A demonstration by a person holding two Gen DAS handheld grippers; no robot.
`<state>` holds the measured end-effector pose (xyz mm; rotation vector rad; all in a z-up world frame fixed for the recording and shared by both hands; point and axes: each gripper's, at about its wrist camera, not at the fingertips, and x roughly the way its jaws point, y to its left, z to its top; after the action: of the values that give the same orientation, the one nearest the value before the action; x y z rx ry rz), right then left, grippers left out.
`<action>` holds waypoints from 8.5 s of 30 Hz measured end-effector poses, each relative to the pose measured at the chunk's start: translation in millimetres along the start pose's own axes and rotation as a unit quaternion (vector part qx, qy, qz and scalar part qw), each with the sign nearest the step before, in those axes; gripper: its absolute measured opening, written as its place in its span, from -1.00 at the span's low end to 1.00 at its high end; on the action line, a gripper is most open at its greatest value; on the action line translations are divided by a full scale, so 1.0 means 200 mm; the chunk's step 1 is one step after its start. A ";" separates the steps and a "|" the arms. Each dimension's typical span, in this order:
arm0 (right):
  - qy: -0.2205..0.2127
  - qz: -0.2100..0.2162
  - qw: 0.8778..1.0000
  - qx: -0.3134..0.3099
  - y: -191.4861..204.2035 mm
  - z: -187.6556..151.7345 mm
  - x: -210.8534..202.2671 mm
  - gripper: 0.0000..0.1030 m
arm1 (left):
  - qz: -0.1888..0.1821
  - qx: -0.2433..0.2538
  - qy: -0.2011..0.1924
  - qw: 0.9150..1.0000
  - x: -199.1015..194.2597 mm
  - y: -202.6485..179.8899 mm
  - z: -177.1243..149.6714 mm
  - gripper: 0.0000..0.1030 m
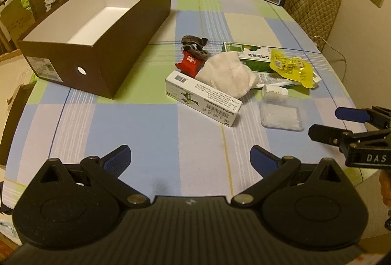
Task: Organize objects
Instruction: 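Move the right tool toward the clear plastic tray on the table, then close the right tool on the clear plastic tray and lift it, then grasp the long white medicine box with the left tool while the right tool holds the tray, then carry the white box in the left tool and tray in the right tool to the brown box, then lower the white medicine box into the brown box and open the left tool, then lower the clear tray into the brown box and open the right tool, then move both tools back over the remaining items on the table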
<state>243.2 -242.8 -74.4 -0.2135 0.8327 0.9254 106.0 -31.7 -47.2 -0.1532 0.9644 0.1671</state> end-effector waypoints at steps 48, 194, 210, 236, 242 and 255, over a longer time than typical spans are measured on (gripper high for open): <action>0.077 0.025 0.993 -0.086 -0.02 0.02 0.45 0.07 | 0.038 -0.058 0.057 0.996 0.34 -0.07 0.13 0.98; 0.038 0.001 0.999 -0.025 1.17 1.05 1.27 0.15 | -0.003 0.036 0.004 0.999 0.57 1.42 0.97 -0.02; -0.049 0.051 0.997 0.042 1.07 1.01 0.81 0.16 | -0.001 0.012 -0.073 0.997 0.19 1.39 0.94 0.40; -0.043 0.044 0.996 0.072 0.77 0.64 0.33 0.39 | -0.073 0.038 -0.066 0.994 -0.03 0.89 0.62 0.47; -0.027 0.042 0.996 0.074 0.62 0.56 0.26 0.39 | -0.074 0.034 -0.051 0.995 -0.01 0.74 0.56 0.47; -0.014 -0.004 0.996 0.094 0.22 0.39 0.11 0.39 | -0.098 0.053 -0.026 0.993 0.10 0.30 0.52 0.47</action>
<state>258.8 -164.6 -30.0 -0.0411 0.8859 0.8353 188.7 50.1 -8.3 -0.1443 0.8977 -0.0593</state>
